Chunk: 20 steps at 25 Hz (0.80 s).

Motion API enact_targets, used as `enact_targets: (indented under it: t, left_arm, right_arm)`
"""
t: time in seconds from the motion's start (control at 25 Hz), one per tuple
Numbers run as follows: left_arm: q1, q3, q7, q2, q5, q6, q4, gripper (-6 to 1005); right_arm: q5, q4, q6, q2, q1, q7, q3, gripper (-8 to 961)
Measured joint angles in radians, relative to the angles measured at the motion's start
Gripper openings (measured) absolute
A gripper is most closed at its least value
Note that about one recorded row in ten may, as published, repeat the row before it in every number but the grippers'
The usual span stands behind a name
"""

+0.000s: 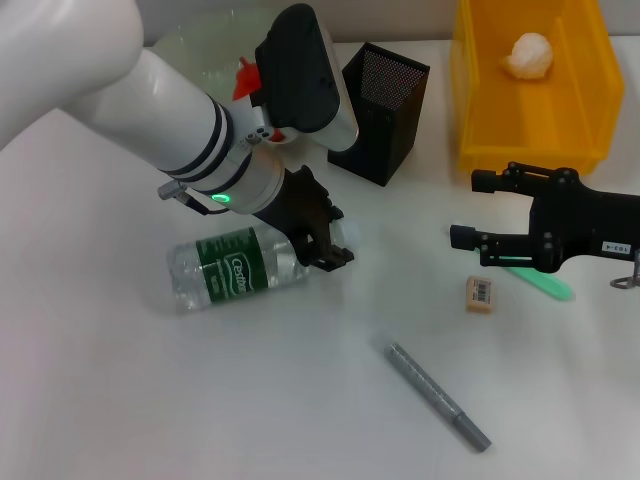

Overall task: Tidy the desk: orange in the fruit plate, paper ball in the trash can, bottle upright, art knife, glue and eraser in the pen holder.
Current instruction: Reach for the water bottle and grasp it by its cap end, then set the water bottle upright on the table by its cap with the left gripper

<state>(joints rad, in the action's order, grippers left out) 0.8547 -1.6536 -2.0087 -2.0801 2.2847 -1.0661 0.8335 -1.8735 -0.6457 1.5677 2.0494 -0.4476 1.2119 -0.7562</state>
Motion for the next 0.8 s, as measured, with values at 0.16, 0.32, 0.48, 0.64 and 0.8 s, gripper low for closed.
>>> enact_targets:
  t: [0.16,0.32,0.48,0.64,0.8]
  left_arm:
    - [0.001,-0.013,0.004,0.0,0.013,0.0,-0.001,524]
    - [0.002,-0.035,-0.003,0.0,0.026,0.009,-0.001,525]
    - [0.003,-0.038,-0.003,0.0,0.027,0.011,0.002,515]
    - [0.003,-0.038,-0.004,0.0,0.027,0.012,0.003,471]
    - [-0.001,-0.007,-0.027,0.0,0.024,0.009,0.029,449]
  right_arm:
    - [0.0,0.0,0.0,0.0,0.0,0.0,0.0,799]
    - [0.0,0.0,0.0,0.0,0.0,0.0,0.0,796]
    - [0.0,0.0,0.0,0.0,0.0,0.0,0.0,794]
    - [0.001,0.0,0.0,0.0,0.001,0.0,0.0,791]
    - [0.002,0.0,0.001,0.001,0.004,0.0,0.0,789]
